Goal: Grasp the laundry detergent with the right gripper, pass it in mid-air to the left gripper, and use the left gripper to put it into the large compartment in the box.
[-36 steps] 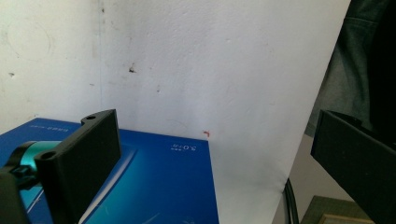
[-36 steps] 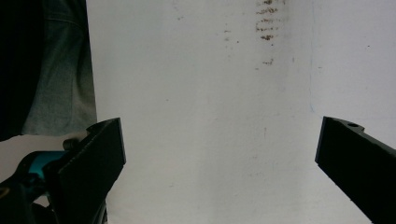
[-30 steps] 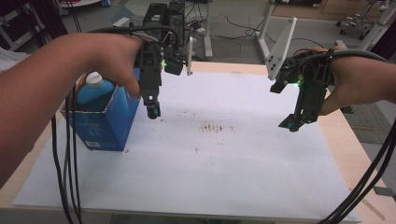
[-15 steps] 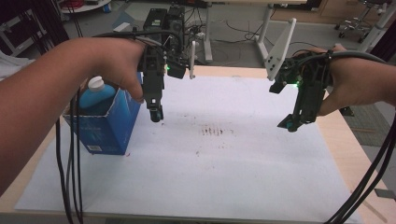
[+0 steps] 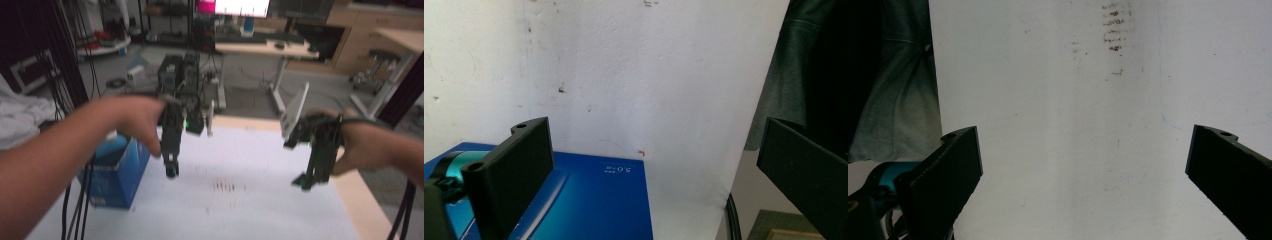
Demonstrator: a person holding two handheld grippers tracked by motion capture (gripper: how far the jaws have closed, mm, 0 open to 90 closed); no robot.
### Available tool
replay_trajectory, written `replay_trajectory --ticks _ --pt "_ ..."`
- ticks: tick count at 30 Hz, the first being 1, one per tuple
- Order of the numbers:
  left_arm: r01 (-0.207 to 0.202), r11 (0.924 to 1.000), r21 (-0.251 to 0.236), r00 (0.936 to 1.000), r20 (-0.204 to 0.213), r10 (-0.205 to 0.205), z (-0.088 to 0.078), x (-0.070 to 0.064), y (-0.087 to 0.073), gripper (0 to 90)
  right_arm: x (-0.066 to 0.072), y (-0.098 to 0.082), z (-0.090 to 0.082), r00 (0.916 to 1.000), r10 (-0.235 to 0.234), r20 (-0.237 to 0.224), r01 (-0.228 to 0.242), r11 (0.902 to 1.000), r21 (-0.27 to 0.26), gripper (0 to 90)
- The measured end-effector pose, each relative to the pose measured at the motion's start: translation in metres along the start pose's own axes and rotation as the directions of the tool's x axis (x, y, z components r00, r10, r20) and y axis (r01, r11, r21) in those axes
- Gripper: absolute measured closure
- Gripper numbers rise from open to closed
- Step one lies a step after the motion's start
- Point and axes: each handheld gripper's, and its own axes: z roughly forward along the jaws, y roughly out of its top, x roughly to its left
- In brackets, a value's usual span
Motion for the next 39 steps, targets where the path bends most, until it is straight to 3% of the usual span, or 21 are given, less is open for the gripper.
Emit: replay_trajectory --ticks 7,39 --pt "-0.002 0.9997 0.024 1.0000 0.002 0.002 0.005 0.002 -0.001 1.6 -0.002 0.001 0.003 1.0000 0.004 -0.002 -0.004 1.0000 0.003 0.7" --pt "-0.010 0.9996 0.028 0.9999 -0.004 0.010 0.008 -0.007 -0.001 1.6 0.009 0.006 0.006 1.0000 0.003 -0.008 -0.003 0.9996 0.028 0.7"
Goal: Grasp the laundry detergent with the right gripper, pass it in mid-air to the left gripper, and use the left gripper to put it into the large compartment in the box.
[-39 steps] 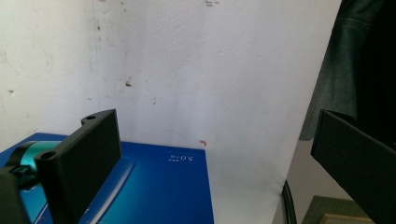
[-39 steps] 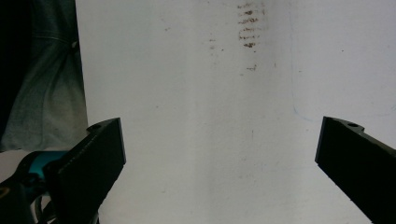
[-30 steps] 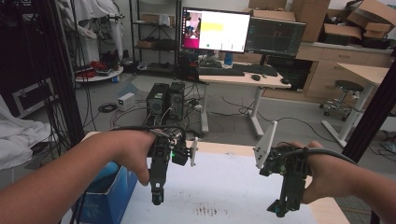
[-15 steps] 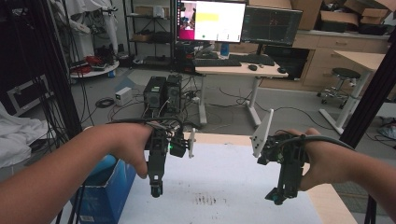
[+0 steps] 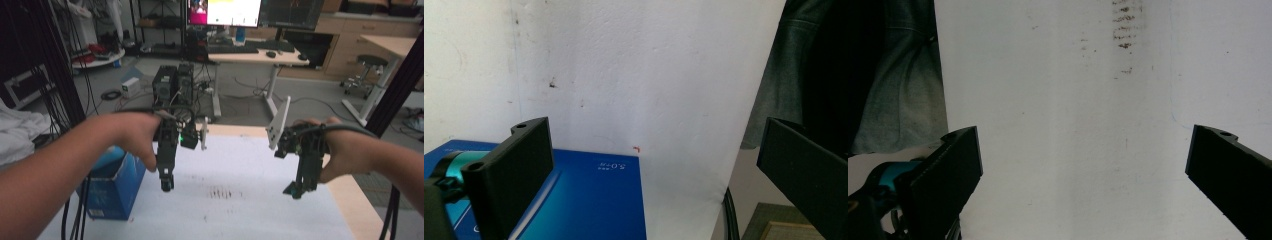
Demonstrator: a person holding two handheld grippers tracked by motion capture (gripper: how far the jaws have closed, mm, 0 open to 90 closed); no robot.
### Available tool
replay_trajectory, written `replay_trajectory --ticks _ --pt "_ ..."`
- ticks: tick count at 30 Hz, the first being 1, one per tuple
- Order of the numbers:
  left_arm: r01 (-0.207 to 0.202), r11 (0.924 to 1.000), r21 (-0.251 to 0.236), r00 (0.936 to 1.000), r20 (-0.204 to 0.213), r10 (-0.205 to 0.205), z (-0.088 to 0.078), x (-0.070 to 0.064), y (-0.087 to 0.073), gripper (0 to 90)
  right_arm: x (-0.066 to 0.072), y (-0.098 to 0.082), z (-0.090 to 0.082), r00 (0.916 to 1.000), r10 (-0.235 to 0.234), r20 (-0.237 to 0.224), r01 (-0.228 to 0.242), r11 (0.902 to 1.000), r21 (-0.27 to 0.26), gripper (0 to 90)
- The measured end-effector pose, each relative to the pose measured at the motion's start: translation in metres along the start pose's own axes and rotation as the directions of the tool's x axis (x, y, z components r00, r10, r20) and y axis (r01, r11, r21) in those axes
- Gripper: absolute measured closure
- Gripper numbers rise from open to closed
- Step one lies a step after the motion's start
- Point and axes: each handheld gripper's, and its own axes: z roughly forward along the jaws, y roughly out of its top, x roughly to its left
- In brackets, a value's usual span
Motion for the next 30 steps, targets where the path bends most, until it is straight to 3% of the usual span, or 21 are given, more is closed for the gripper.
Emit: replay_trajectory --ticks 30 --pt "-0.007 0.9998 -0.021 1.0000 -0.001 0.007 -0.0011 -0.0086 0.0016 1.7 0.0064 0.0067 0.0020 0.9996 -0.025 -0.016 0.025 0.9996 0.010 0.8"
